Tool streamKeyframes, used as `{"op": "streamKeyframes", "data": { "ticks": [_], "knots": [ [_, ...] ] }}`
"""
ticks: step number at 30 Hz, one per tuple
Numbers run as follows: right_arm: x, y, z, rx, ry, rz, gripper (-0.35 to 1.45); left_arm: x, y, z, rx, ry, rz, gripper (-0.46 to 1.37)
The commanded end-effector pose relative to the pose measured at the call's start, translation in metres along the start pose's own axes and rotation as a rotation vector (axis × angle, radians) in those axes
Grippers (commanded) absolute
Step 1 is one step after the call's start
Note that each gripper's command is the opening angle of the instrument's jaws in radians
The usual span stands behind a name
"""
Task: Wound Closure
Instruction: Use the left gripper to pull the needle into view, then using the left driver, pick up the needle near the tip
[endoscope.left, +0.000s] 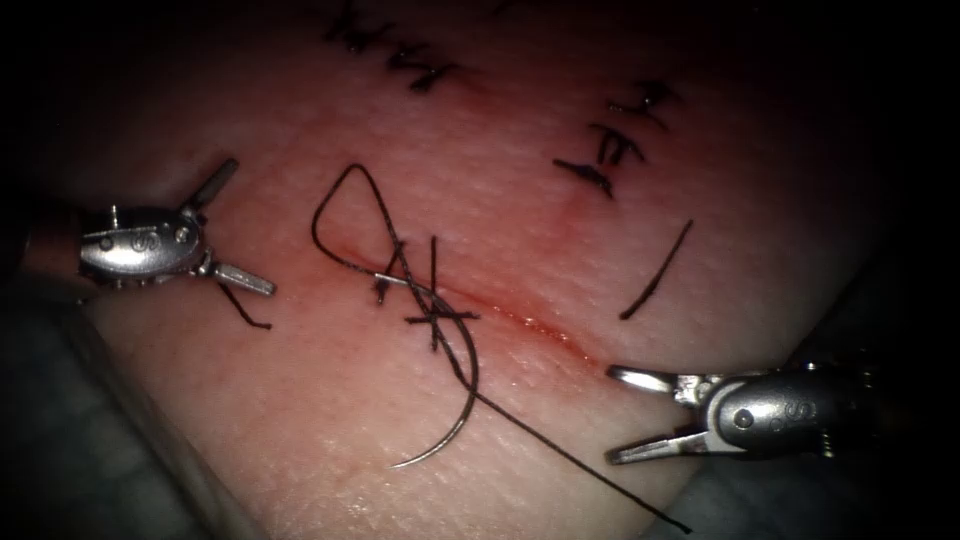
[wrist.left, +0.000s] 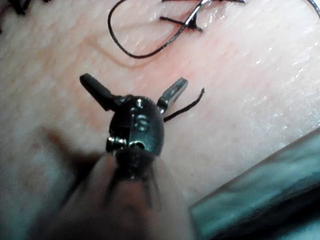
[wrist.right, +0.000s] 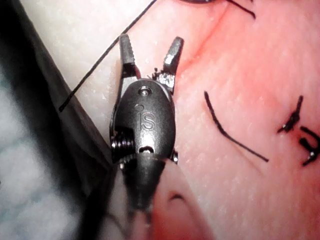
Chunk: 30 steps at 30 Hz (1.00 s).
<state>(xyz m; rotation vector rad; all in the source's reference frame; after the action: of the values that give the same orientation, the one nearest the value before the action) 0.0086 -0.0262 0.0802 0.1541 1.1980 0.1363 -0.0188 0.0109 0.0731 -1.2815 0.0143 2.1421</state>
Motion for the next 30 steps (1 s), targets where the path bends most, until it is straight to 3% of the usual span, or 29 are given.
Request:
{"op": "streamKeyframes", "data": {
  "ticks": [1, 8, 10, 21, 27, 30],
  "knots": [
    [-0.0001, 0.0001, 0.0002, 0.001, 0.0, 0.001, 1.13, 0.0002, 0.0002, -0.0003, 0.0, 0.007, -0.007, 1.25],
    [-0.0005, 0.0006, 0.0002, -0.001, -0.005, 0.002, 1.13, 0.002, 0.0028, -0.002, -0.001, 0.021, -0.103, 1.13],
    [-0.0007, 0.0008, 0.0002, -0.002, -0.006, 0.004, 1.13, 0.0029, 0.0049, -0.0026, -0.014, 0.002, -0.153, 1.12],
    [-0.0005, 0.0011, 0.0, -0.003, -0.006, 0.014, 1.12, 0.0057, 0.0167, -0.0033, -0.069, -0.244, -0.267, 1.04],
    [-0.0001, 0.0019, -0.0003, -0.004, -0.01, 0.029, 1.12, 0.0077, 0.0201, -0.0022, -0.094, -0.231, -0.295, 1.05],
    [0.0, 0.0028, -0.0005, -0.018, 0.006, 0.056, 1.13, 0.009, 0.0209, -0.0013, -0.164, -0.191, -0.183, 1.04]
  ]
}}
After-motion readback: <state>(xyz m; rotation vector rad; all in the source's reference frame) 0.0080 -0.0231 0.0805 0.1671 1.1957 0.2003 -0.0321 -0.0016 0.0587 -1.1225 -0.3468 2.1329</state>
